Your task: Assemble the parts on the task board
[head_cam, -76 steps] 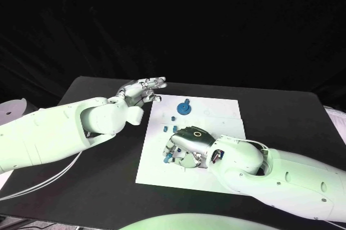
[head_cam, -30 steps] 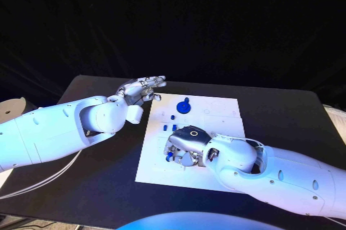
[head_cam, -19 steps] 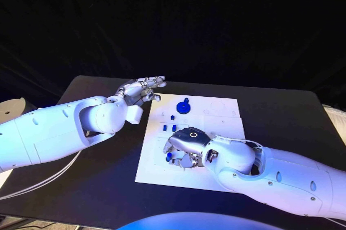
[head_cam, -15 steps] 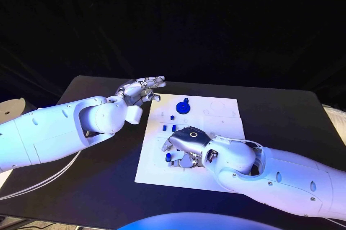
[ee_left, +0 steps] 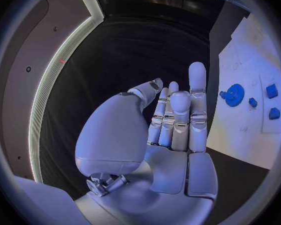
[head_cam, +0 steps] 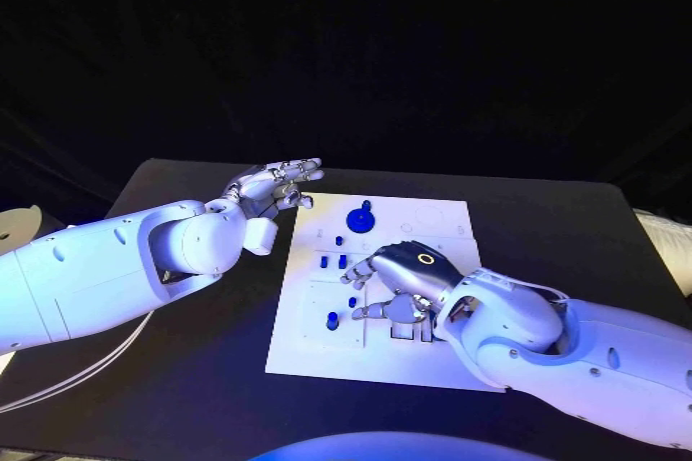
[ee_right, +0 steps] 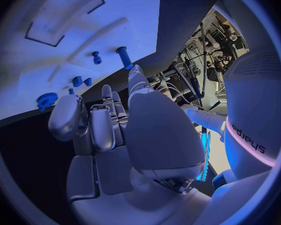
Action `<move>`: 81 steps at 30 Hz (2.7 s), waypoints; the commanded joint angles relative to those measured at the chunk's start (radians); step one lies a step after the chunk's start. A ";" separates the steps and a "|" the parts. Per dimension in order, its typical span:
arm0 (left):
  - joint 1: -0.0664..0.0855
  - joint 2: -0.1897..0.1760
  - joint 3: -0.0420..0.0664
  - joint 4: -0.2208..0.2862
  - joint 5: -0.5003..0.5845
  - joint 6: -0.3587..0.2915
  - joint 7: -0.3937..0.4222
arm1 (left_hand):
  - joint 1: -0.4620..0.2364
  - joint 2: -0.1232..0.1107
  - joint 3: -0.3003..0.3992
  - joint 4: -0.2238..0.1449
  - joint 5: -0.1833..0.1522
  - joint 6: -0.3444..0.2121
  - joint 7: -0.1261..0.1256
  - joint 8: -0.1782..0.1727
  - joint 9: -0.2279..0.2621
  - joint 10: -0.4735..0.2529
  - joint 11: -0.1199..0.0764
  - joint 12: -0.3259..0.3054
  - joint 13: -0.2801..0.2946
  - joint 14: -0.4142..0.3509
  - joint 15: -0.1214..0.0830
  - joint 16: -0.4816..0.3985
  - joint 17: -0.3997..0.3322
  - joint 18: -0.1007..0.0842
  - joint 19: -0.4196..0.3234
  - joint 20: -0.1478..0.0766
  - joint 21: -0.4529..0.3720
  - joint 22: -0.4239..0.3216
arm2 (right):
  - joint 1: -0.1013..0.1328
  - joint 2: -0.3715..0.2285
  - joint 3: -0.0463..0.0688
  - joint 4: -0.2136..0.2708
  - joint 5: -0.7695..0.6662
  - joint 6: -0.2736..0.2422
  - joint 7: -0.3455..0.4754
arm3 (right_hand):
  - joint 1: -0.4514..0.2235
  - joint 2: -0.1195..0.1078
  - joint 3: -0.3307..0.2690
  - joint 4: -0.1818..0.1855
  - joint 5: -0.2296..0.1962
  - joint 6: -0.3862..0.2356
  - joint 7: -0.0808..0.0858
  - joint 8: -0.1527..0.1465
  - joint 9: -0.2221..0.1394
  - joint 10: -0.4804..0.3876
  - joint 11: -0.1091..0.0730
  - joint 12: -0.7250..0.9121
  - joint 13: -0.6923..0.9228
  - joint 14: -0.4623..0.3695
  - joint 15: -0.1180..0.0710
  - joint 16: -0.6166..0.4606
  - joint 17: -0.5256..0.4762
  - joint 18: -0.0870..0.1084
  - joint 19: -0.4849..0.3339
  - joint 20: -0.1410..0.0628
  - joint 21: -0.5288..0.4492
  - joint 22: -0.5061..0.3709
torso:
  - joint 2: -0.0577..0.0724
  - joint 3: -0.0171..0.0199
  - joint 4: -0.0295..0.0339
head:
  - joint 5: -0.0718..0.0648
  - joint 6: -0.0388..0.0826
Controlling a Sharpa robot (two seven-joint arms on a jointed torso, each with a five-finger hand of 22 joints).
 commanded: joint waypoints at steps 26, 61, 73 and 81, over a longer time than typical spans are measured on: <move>0.000 -0.011 -0.007 0.014 -0.004 0.020 0.003 | -0.007 -0.001 -0.006 -0.002 -0.004 -0.008 -0.001 0.001 -0.001 -0.008 0.001 0.009 -0.002 -0.006 0.003 -0.002 -0.003 0.018 -0.005 0.003 -0.006 -0.002 | 0.000 -0.336 -0.022 0.149 0.363 0.027 -0.406 | -0.250 0.103 -0.198 0.014 0.232 0.055 -0.053 0.132 0.061 0.330 -0.075 1.017 1.119 0.080 -0.065 0.167 0.240 -0.051 0.093 -0.067 0.221 0.268 | -0.003 -0.0119 -0.0282 | -0.059 0.018; -0.002 -0.010 -0.008 0.012 -0.004 0.028 -0.005 | -0.007 0.000 -0.007 -0.003 -0.003 -0.009 -0.001 0.002 -0.001 -0.009 0.001 0.011 -0.002 -0.007 0.003 -0.002 -0.004 0.018 -0.005 0.003 -0.007 -0.002 | -0.058 -0.214 -0.024 0.050 0.217 0.144 -0.418 | -0.149 0.089 -0.221 -0.041 0.225 0.038 -0.050 0.158 0.086 0.323 -0.073 1.026 1.167 0.081 -0.063 0.174 0.252 -0.053 0.092 -0.064 0.227 0.278 | -0.005 -0.0131 -0.0286 | -0.047 0.010; -0.003 -0.011 -0.008 0.013 -0.012 0.031 -0.008 | -0.004 0.000 -0.007 -0.006 -0.003 -0.010 -0.001 0.001 -0.001 -0.012 0.001 0.013 -0.002 -0.010 0.003 -0.003 -0.010 0.018 -0.006 0.003 -0.007 -0.003 | -0.060 -0.221 -0.024 0.058 0.273 0.001 -0.419 | -0.066 0.104 -0.171 -0.082 0.422 0.059 -0.059 0.177 0.103 0.337 -0.083 1.052 1.211 0.084 -0.070 0.185 0.272 -0.057 0.099 -0.070 0.240 0.297 | -0.004 -0.0115 -0.0291 | -0.046 0.013; -0.004 -0.010 -0.008 0.012 -0.013 0.031 -0.008 | -0.001 0.001 -0.007 -0.009 -0.001 -0.011 -0.001 0.001 -0.001 -0.014 0.001 0.015 -0.002 -0.011 0.003 -0.004 -0.012 0.018 -0.006 0.003 -0.008 -0.003 | -0.059 -0.236 -0.019 0.089 0.412 -0.114 -0.405 | -0.087 0.101 -0.159 -0.059 0.479 0.067 -0.065 0.182 0.112 0.343 -0.088 1.054 1.221 0.085 -0.074 0.189 0.280 -0.058 0.101 -0.074 0.245 0.303 | -0.004 -0.0123 -0.0292 | -0.048 0.014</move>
